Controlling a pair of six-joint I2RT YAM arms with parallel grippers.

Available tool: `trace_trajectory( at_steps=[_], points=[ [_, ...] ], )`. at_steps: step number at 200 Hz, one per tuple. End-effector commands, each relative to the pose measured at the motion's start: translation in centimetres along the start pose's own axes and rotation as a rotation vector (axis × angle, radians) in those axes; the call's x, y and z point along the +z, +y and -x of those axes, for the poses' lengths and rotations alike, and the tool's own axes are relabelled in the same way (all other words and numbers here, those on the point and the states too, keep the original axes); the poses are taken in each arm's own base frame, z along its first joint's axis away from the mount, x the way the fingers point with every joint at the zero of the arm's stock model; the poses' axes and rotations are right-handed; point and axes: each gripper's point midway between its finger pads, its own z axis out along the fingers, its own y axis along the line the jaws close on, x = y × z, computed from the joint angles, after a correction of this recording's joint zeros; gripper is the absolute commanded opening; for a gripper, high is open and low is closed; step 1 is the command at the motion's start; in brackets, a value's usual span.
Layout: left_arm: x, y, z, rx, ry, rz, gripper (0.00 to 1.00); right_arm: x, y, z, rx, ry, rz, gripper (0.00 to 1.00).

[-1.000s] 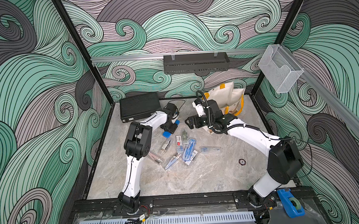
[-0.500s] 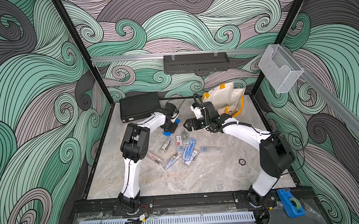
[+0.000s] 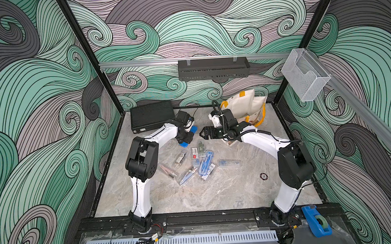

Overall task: Put the compass set into the canvas bag
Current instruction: Pick up the compass set at the center of the board.

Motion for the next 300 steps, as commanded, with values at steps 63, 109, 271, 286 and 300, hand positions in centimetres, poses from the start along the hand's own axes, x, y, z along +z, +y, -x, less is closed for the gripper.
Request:
trace_trajectory(
  at_steps=[63,109,271,286,300],
  points=[
    [-6.4,-2.9,3.9,-0.052,-0.224,-0.170,0.54,-0.6,1.2,5.4,0.169,-0.055,0.171,0.76],
    [-7.5,-4.1,4.6,-0.052,-0.271,-0.244,0.54,0.3,0.9,6.8,0.210,-0.039,0.133,0.67],
    [-8.1,-4.7,5.0,-0.056,-0.310,-0.284,0.53,3.2,0.7,8.2,0.250,-0.035,0.125,0.44],
    [-8.1,-4.8,4.9,-0.058,-0.311,-0.290,0.53,3.3,0.9,8.5,0.253,-0.044,0.136,0.43],
    [-8.1,-4.8,5.0,-0.057,-0.314,-0.292,0.53,3.4,1.0,8.7,0.255,-0.050,0.148,0.41]
  ],
)
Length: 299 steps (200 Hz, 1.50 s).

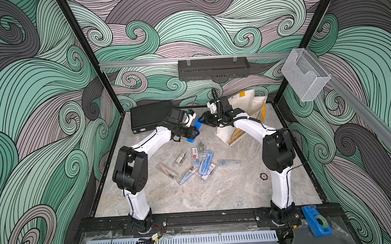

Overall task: Put the compass set into the canvas bag
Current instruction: Pick up the compass set at the center of the board.

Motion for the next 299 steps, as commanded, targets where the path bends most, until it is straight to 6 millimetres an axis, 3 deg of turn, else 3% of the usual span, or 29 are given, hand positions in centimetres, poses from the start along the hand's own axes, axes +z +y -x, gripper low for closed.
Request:
trace_trajectory(
  at_steps=[1,126,189,227,255,299],
  points=[
    [-1.3,-0.8,1.6,0.010,-0.059,-0.032,0.53,-0.1,1.5,1.2,-0.001,-0.036,0.054,0.41],
    [-1.3,-0.6,1.4,0.006,-0.059,-0.030,0.52,0.6,1.5,1.3,0.019,-0.046,0.088,0.17],
    [-1.3,-0.6,1.5,-0.002,-0.066,-0.044,0.55,0.1,2.1,0.9,-0.060,-0.052,0.051,0.11],
    [-1.7,-1.0,1.7,-0.008,-0.095,-0.075,0.69,-0.9,3.1,0.9,-0.129,-0.072,0.028,0.08],
    [-2.8,-1.0,2.3,-0.014,-0.140,-0.073,0.98,-2.1,3.5,1.6,-0.166,-0.103,0.007,0.08],
    [-6.4,-2.0,3.5,-0.023,-0.279,-0.084,0.99,-4.7,4.9,3.2,-0.232,-0.165,-0.025,0.08]
  ],
)
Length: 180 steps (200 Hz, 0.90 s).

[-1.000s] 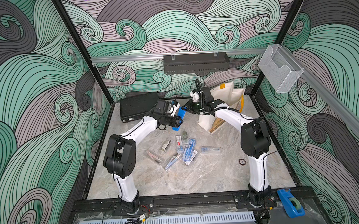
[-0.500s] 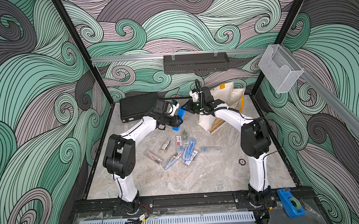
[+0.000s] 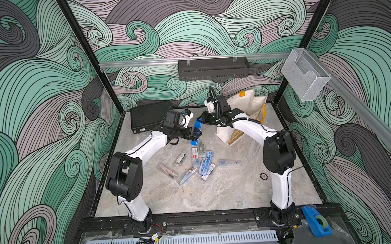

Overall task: Put the compass set into the canvas bag
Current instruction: Pick up the compass set at the center of the board, then place the compass set in the canvas bag.

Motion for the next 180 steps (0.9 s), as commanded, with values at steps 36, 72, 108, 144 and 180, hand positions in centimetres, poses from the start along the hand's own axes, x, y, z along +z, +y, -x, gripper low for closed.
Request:
trace_trajectory(
  at_steps=[36,72,108,144,180],
  points=[
    [-5.0,-3.9,4.0,0.023,-0.227,-0.134,0.99,-7.0,3.3,6.2,-0.091,-0.168,-0.003,0.08],
    [-5.6,-3.8,3.6,-0.041,-0.259,-0.128,0.99,-12.1,3.7,10.5,-0.113,-0.296,-0.008,0.07],
    [-5.6,-3.7,2.5,-0.069,-0.259,-0.128,0.99,-17.9,2.5,14.2,-0.109,-0.420,-0.046,0.07],
    [-5.4,-3.6,1.9,-0.077,-0.253,-0.129,0.99,-23.0,-0.7,16.6,-0.101,-0.516,-0.145,0.07],
    [-5.4,-3.7,1.9,-0.078,-0.251,-0.137,0.99,-26.6,-6.0,17.8,-0.086,-0.590,-0.323,0.07]
  ],
)
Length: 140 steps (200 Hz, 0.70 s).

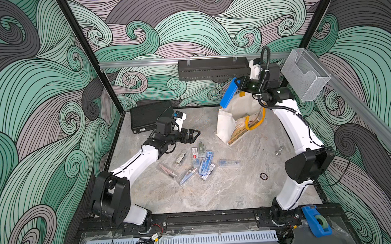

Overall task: Put the compass set into the canvas bag
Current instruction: Place the compass set in the canvas bag.

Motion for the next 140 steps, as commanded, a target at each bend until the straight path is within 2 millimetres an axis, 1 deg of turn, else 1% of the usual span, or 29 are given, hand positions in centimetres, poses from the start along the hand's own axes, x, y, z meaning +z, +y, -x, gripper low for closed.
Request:
trace_trajectory(
  at_steps=[1,8,21,43,74,106,122,140],
  points=[
    [-0.8,-1.1,1.5,0.018,-0.048,-0.031,0.99,-1.4,-3.0,1.5,-0.040,-0.050,-0.121,0.07],
    [-0.7,-1.1,1.4,0.016,-0.045,-0.034,0.99,-1.5,-3.9,1.6,-0.051,-0.055,-0.151,0.07],
    [-0.5,-0.9,1.3,0.009,-0.042,-0.032,0.99,-1.3,-5.2,1.1,-0.082,-0.046,-0.202,0.07],
    [-0.1,-0.1,0.9,-0.009,-0.031,-0.003,0.99,0.0,-6.9,-1.1,-0.096,-0.001,-0.240,0.07],
    [0.6,2.0,0.4,-0.066,0.001,0.101,0.99,2.8,-9.1,-5.8,-0.080,0.083,-0.247,0.07],
    [1.2,3.0,-0.8,-0.096,0.056,0.157,0.99,5.2,-10.9,-10.4,-0.096,0.183,-0.283,0.07],
    [1.4,3.4,-1.5,-0.104,0.075,0.189,0.99,6.1,-12.1,-12.3,-0.093,0.230,-0.308,0.07],
    [1.6,3.9,-2.2,-0.119,0.088,0.226,0.99,7.0,-13.2,-14.0,-0.090,0.268,-0.335,0.07]
  ],
)
